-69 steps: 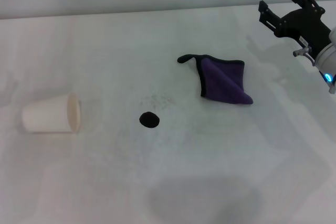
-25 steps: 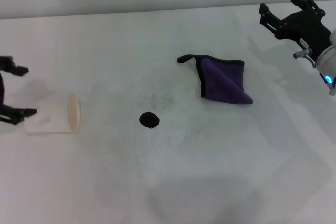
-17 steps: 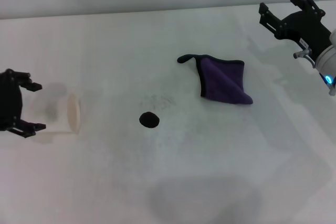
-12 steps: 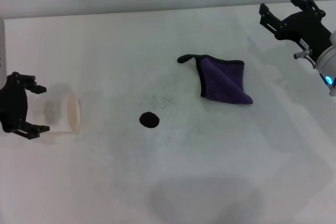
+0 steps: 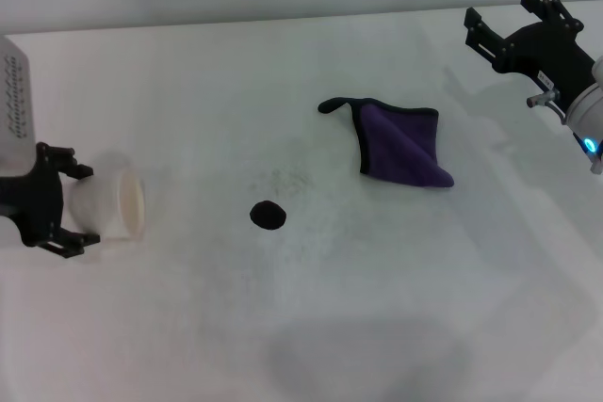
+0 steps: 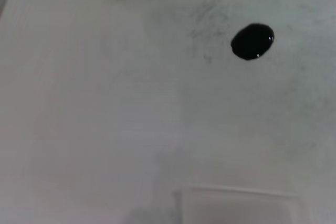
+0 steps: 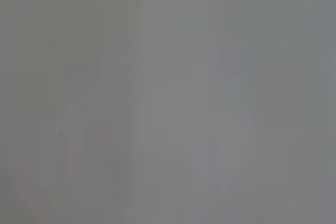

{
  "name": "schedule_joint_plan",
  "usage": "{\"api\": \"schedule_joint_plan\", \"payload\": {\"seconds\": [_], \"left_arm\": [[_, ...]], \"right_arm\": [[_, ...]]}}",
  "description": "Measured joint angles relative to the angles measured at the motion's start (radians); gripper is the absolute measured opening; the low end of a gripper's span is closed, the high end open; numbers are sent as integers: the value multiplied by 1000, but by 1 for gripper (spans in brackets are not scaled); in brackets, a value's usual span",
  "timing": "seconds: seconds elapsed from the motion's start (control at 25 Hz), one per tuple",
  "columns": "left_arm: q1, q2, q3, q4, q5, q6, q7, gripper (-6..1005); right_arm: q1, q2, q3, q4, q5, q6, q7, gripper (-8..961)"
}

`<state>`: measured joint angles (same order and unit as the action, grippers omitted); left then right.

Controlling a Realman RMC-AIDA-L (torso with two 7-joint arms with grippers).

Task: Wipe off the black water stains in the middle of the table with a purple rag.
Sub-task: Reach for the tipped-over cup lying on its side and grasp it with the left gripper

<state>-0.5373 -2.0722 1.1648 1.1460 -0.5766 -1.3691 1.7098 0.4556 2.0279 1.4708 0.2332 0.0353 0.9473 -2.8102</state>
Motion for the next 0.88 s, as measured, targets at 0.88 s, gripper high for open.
{"api": "schedule_joint_plan", "payload": {"seconds": [0.88], "left_arm": [[-14, -2, 26, -101, -4, 111, 12, 864]], "right_arm": [[0, 0, 3, 0, 0, 4, 0, 874]]}}
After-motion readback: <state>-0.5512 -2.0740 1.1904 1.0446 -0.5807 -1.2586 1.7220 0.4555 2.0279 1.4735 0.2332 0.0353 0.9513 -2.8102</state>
